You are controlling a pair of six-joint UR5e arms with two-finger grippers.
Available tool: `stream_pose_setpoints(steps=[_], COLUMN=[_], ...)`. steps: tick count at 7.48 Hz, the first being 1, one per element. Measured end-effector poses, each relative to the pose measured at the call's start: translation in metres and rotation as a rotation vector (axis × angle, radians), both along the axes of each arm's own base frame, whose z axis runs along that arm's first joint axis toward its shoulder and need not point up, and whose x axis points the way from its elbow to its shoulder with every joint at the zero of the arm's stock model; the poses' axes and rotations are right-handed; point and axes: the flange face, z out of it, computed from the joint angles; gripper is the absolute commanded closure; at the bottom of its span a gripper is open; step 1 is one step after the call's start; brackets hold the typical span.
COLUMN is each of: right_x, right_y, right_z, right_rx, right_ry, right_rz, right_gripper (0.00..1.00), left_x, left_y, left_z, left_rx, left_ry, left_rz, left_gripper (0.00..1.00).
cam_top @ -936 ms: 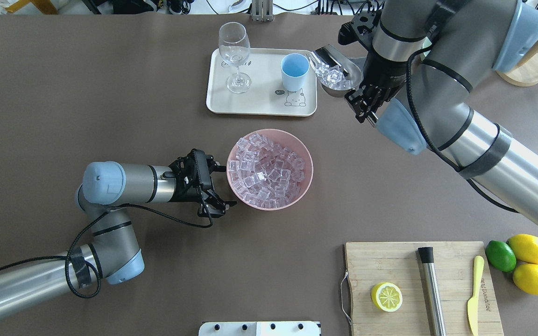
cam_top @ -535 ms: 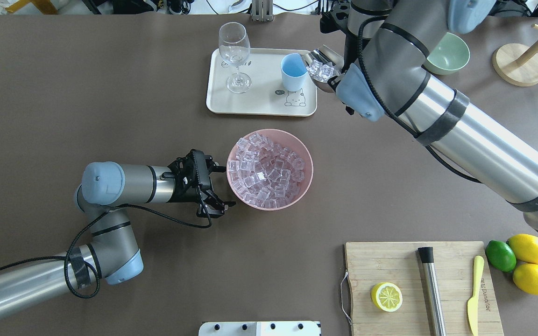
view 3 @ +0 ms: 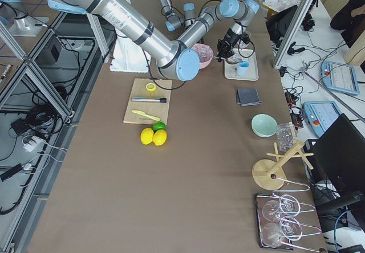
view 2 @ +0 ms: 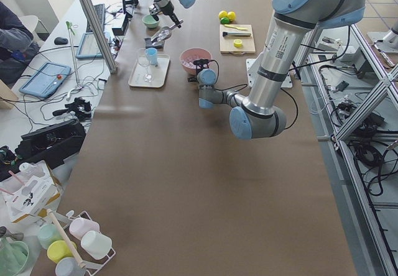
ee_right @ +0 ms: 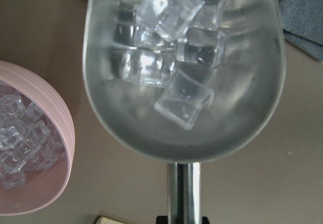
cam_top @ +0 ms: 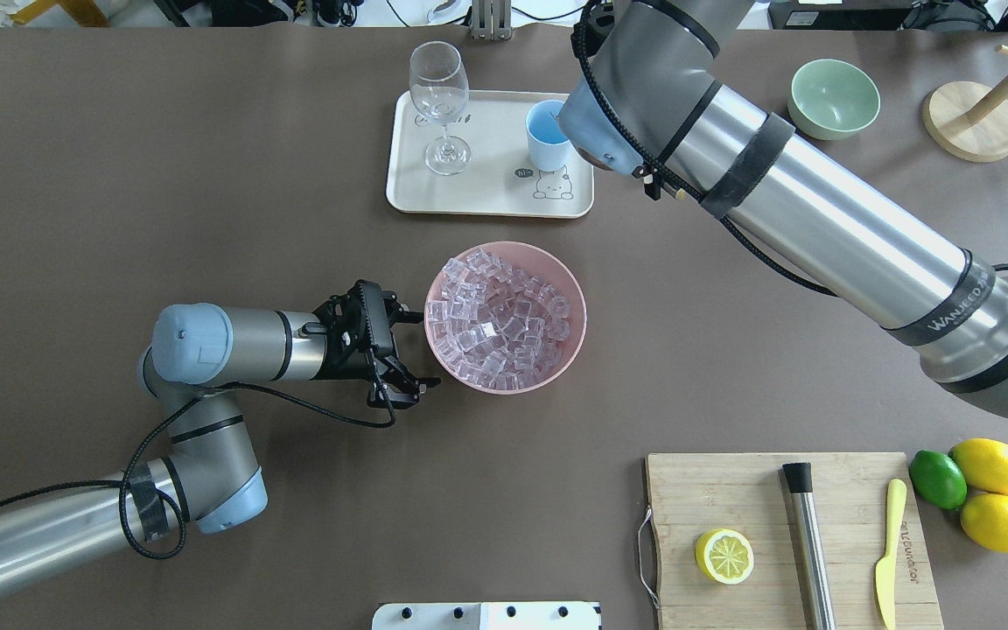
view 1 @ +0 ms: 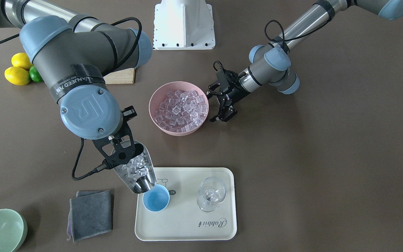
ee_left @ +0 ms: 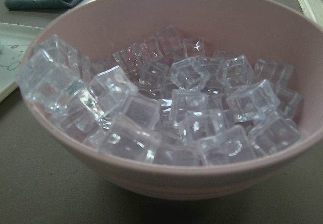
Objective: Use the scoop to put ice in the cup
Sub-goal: 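Carry the filled scoop over the light-blue cup with the right gripper, then tilt the scoop to pour ice into the light-blue cup with the right gripper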
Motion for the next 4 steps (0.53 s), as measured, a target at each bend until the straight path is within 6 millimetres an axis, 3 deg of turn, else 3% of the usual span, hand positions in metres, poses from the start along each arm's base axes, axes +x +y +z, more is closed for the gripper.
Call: stream_pose_setpoints(steps=[4], right_x=[-0.017], right_y=[-0.027], right_z=[-0.004], right_rx=[-0.015], right_ry=[0.06], right_rz=[-0.077], right_gripper=[1.0], left_x=[0.0], left_y=[0.0], left_z=[0.0], left_rx=[0.0], left_ry=[0.0], left_rz=[0.0], left_gripper=[0.02])
